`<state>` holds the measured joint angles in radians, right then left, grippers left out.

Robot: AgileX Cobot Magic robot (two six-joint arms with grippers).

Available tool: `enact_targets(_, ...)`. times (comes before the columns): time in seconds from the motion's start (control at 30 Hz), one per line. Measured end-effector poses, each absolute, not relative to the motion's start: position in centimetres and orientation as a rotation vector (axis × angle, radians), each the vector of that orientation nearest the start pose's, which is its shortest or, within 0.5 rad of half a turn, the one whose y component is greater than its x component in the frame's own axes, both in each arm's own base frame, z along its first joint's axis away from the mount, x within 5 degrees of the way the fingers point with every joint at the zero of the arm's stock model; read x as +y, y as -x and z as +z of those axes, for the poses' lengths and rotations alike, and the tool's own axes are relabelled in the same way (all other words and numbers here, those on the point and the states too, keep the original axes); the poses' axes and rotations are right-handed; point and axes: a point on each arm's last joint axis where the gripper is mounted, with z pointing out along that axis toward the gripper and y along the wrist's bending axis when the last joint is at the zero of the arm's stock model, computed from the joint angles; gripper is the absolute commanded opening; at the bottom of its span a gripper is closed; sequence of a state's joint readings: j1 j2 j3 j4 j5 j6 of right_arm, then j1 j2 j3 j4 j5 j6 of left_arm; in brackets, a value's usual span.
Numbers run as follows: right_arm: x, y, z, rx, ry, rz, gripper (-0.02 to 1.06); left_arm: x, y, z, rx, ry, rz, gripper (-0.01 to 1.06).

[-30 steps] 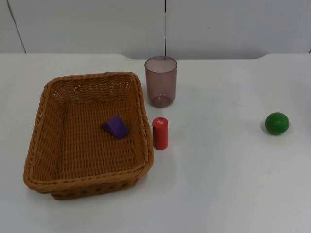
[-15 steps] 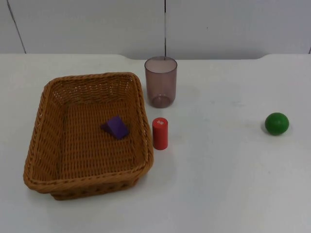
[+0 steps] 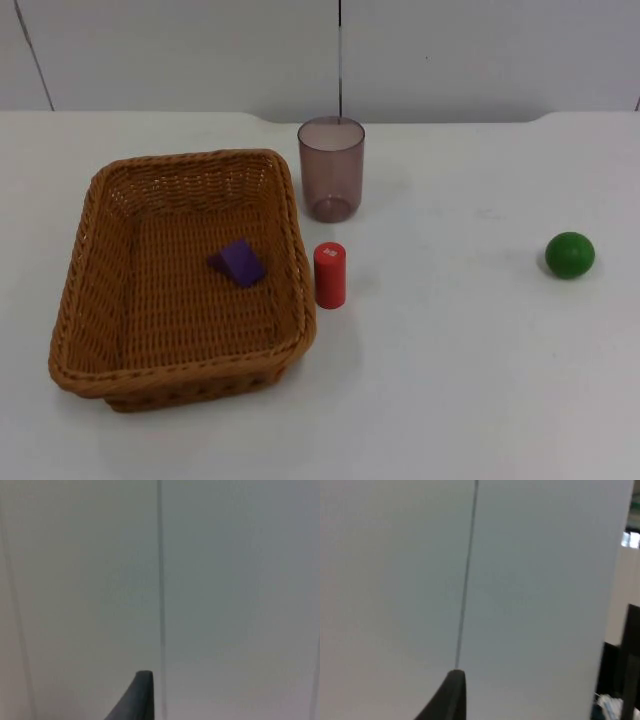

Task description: Pick up the basket with the left hand and place the triangular block into the basket with the right hand.

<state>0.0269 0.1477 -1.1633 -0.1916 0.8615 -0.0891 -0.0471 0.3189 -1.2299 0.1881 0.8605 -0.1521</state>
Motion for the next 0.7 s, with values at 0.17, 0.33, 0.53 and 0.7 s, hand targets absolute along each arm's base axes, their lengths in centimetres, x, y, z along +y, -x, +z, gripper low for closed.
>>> enact_targets(0.17, -0.8, 11.8, 45.6, 1.294, 0.085, -0.232, 1.05, 0.4, 9.7, 47.4, 1.298, 0.066, 0.127, 1.05)
enact_targets(0.33, -0.6, 14.6, 45.3, 1.253, 0.085, -0.218, 1.05, -0.1, 11.8, 46.5, 1.266, 0.012, 0.113, 1.05)
enact_targets(0.53, -0.4, 16.7, 44.3, 1.223, 0.089, -0.169, 1.05, -0.2, 12.8, 45.7, 1.269, -0.067, 0.052, 1.05)
enact_targets(0.7, -0.3, 16.7, 43.8, 1.263, 0.104, -0.134, 1.05, -0.1, 14.2, 44.8, 1.254, -0.074, 0.05, 1.05)
